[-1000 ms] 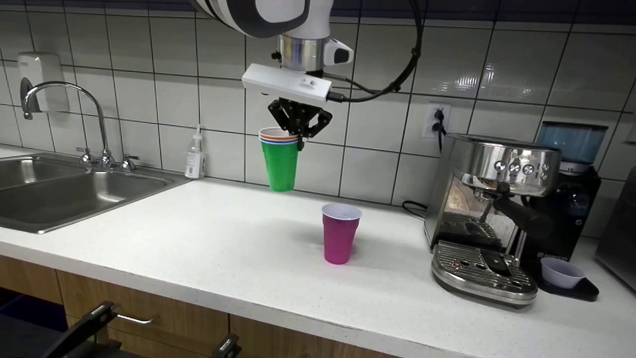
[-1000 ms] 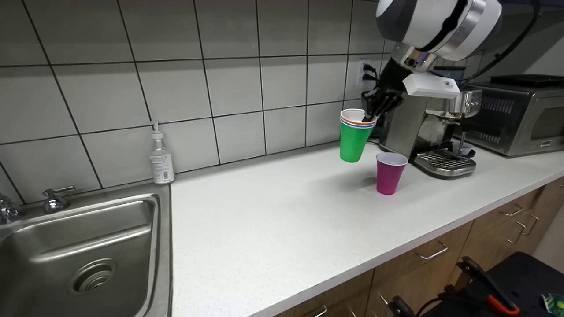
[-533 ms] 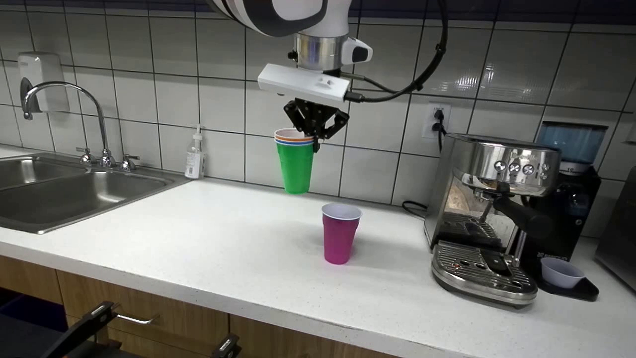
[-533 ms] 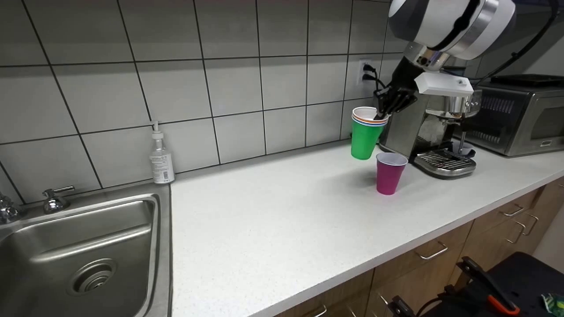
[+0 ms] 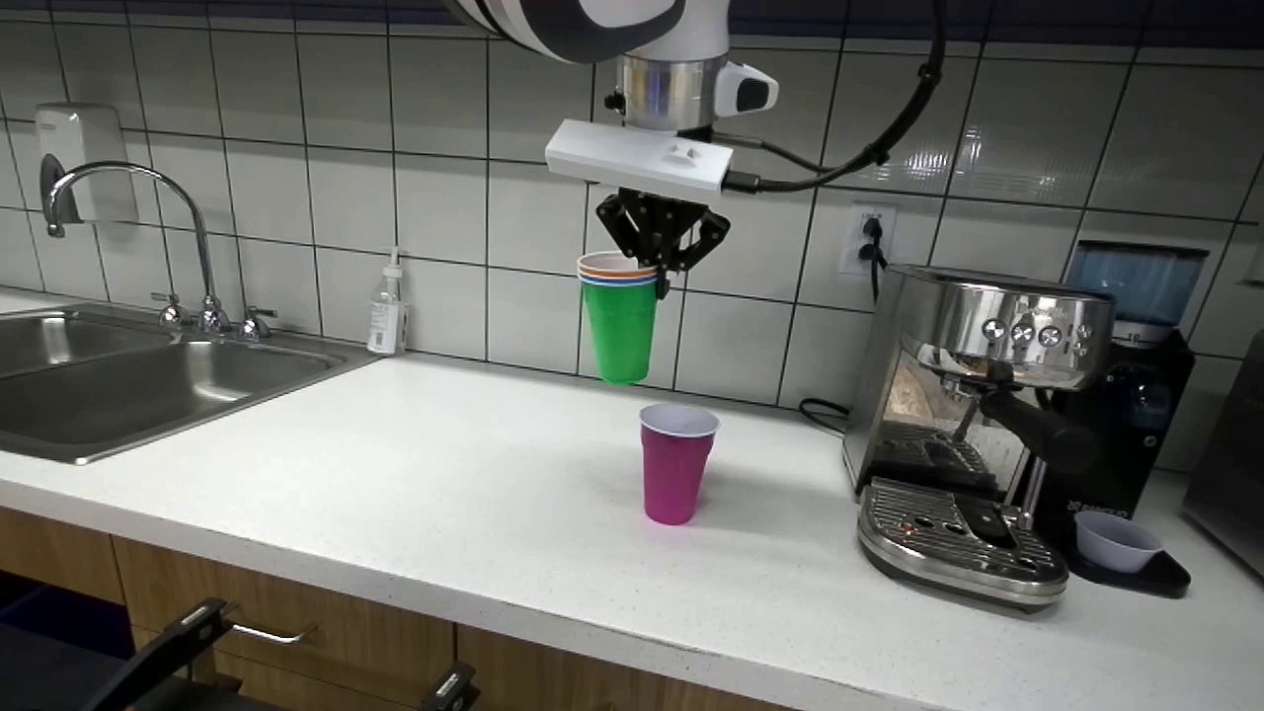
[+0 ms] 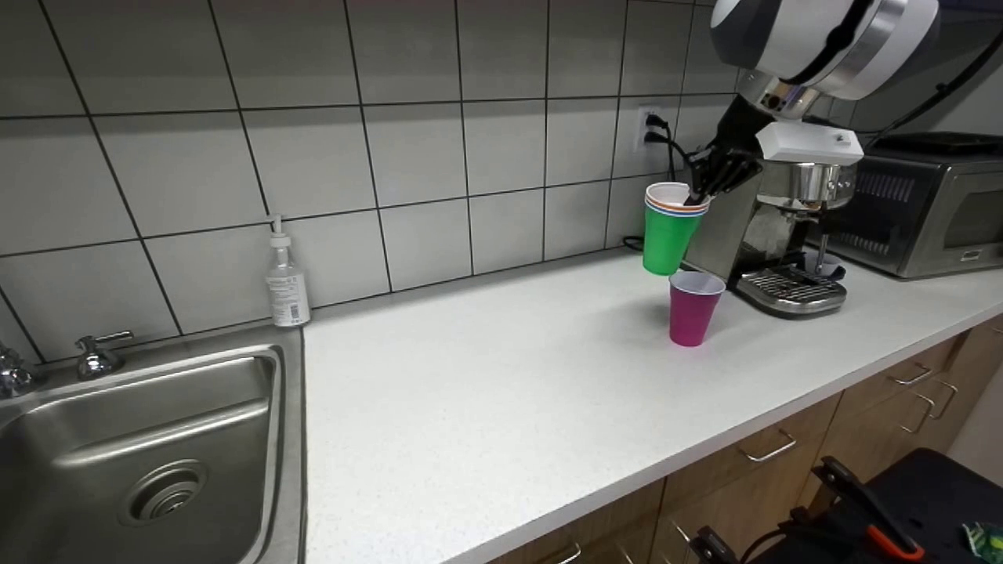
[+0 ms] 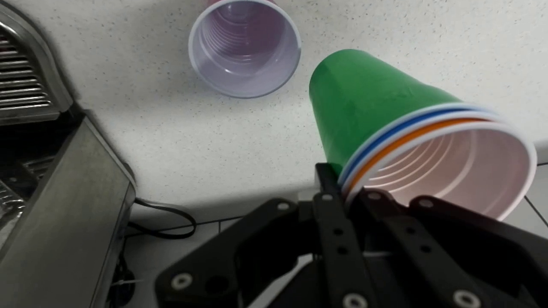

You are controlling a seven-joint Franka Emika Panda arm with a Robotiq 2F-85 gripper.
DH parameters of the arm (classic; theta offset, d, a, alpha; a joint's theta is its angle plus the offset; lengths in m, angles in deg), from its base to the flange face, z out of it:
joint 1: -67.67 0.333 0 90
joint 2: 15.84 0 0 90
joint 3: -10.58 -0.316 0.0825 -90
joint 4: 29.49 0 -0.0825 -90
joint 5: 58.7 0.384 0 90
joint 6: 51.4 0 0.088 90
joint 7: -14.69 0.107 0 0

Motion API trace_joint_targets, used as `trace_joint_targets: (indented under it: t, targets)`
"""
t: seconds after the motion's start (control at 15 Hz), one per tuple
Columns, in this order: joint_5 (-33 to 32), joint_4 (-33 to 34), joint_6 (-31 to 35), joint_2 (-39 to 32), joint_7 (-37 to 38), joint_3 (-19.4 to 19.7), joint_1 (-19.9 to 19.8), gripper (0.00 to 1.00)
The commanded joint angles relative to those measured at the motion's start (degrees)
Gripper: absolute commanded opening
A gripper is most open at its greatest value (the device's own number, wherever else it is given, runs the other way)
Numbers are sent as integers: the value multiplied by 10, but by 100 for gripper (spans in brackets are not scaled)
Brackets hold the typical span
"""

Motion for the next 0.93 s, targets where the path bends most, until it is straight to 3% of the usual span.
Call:
trace_joint_targets:
  t: [0.0,0.87]
  targets:
    - [-23,13,2,-6,24,1,-19,2]
    - [-94,20,7,-24,92,2,-72,2]
